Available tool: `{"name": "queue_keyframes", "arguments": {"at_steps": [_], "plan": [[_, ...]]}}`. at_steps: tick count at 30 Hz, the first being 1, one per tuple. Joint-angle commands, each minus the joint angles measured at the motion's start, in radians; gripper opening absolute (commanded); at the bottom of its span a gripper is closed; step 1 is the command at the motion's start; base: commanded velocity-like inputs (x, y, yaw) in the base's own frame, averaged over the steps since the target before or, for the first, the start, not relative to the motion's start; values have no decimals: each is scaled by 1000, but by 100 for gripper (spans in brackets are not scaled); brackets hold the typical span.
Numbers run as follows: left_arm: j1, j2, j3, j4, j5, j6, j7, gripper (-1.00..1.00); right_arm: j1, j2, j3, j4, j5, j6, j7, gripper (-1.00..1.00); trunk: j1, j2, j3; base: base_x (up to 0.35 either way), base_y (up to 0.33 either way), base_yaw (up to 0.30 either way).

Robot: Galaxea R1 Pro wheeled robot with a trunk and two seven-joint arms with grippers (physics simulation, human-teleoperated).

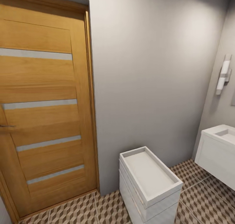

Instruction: Take the four mousetraps from the cabinet in the bathroom and place them on the bathroom floor. Make sure all four end up on the same floor surface, and ensure that at least two of them are either under or directly next to the same bathroom sink.

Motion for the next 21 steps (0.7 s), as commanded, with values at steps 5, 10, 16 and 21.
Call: {"name": "queue_keyframes", "arguments": {"at_steps": [5, 10, 16, 21], "plan": [[-1, -5, -6, 0, 8, -3, 1, 100, -1, 4, 8, 3, -9, -6, 0, 100, 0, -1, -1, 0, 0, 280], [-1, -8, -6, 2, 10, -3, 0, 100, -1, 0, 8, 3, -9, -6, 0, 100, 0, -1, -1, 0, 0, 291], [-1, -14, -6, 6, 13, -2, -1, 100, -1, 5, 8, 3, -8, -7, 1, 100, 0, -1, -1, 0, 0, 294], [-1, -28, -6, 7, 14, -2, -1, 100, -1, 1, 8, 3, -9, -7, 1, 100, 0, -1, -1, 0, 0, 281]]}}
